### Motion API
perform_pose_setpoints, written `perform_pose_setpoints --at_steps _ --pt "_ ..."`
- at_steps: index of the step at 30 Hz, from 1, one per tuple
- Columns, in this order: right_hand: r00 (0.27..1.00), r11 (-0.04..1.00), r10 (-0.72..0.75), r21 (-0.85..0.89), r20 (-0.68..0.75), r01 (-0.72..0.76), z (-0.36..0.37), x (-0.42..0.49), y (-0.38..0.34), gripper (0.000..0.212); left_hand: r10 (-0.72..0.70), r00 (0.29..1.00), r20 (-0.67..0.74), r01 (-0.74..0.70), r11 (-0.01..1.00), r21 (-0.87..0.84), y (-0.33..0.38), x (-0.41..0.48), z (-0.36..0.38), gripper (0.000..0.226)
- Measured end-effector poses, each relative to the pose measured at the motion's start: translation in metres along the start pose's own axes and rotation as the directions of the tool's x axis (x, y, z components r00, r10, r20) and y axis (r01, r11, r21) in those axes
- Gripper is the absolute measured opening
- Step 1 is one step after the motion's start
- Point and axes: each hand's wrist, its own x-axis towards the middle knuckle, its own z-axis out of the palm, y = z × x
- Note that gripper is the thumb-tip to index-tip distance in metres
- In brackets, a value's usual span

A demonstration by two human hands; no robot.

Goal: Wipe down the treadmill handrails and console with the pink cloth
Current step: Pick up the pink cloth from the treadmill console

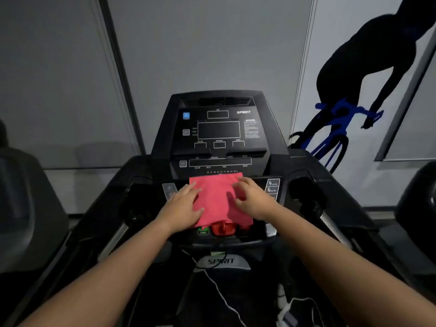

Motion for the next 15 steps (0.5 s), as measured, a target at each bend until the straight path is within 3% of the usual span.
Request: perform_pose_setpoints --at_steps 8,15 --pt "0.999 0.999 0.048 -0.019 0.018 -0.048 0.018 -0.008 0.013 0.057 -0.006 0.999 0.041 0.003 0.998 0.058 -0.011 0.002 0.023 0.073" --pt "0.999 0.997 0.044 -0.060 -0.004 -0.044 0.021 -0.010 0.014 0.058 0.017 0.995 -0.093 -0.010 0.997 0.079 -0.011 0.003 0.024 0.065"
